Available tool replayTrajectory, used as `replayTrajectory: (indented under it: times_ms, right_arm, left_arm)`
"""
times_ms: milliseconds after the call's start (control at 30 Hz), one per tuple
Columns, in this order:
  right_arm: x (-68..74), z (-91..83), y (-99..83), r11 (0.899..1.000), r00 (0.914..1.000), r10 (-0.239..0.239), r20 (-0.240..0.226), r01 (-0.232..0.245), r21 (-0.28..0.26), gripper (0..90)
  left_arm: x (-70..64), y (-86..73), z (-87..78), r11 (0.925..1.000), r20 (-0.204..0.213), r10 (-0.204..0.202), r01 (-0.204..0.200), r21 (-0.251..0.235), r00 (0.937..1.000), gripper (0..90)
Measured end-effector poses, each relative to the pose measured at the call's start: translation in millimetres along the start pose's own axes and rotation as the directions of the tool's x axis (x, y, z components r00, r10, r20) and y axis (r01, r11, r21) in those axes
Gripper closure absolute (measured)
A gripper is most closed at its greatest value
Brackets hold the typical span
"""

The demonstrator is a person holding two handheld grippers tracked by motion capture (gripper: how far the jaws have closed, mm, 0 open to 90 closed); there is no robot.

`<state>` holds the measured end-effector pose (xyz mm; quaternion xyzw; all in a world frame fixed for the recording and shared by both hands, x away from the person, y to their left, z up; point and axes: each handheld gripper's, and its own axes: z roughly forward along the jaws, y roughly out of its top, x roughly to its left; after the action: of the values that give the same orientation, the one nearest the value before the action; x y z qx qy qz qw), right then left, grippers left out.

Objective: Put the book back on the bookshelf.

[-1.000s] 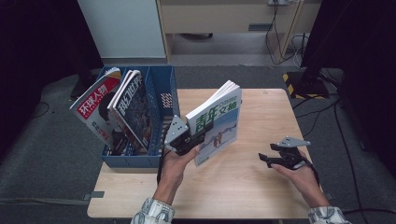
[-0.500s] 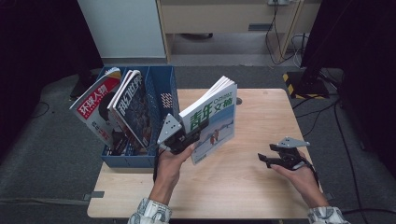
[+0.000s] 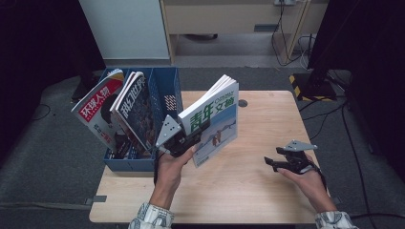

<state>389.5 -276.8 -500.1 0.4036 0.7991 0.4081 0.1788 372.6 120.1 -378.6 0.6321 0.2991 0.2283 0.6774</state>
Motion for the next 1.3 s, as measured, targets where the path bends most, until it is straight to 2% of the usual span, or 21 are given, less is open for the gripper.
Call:
replayTrajectory:
  times_ms: [233, 333, 900, 1300]
  right_arm:
    - [0.7, 1.8, -0.3, 1.000, 1.0000, 0.000, 0.006, 0.000, 0.008, 30.8]
    - [0.2, 3.4, -2.6, 1.000, 0.9997, 0.016, 0.017, -0.016, 0.023, 30.3]
    - [-4.8, 1.1, -3.8, 0.999, 0.9993, 0.029, 0.025, -0.030, 0.022, 30.5]
    - [-7.2, -0.4, -3.7, 0.999, 0.9989, 0.036, 0.030, -0.037, 0.010, 30.6]
  left_arm:
    - [2.9, 1.6, -4.7, 0.9999, -0.007, -0.011, 0.011, -0.006, 0.9999, 73.8]
    - [3.9, 1.2, -5.8, 0.9998, -0.010, -0.020, 0.020, -0.006, 0.9998, 73.8]
    - [5.3, 7.9, -11.3, 0.9999, -0.022, -0.011, 0.011, -0.011, 0.9997, 73.8]
    - [8.3, 27.2, -27.5, 0.9991, -0.060, -0.010, 0.008, -0.041, 0.9982, 73.8]
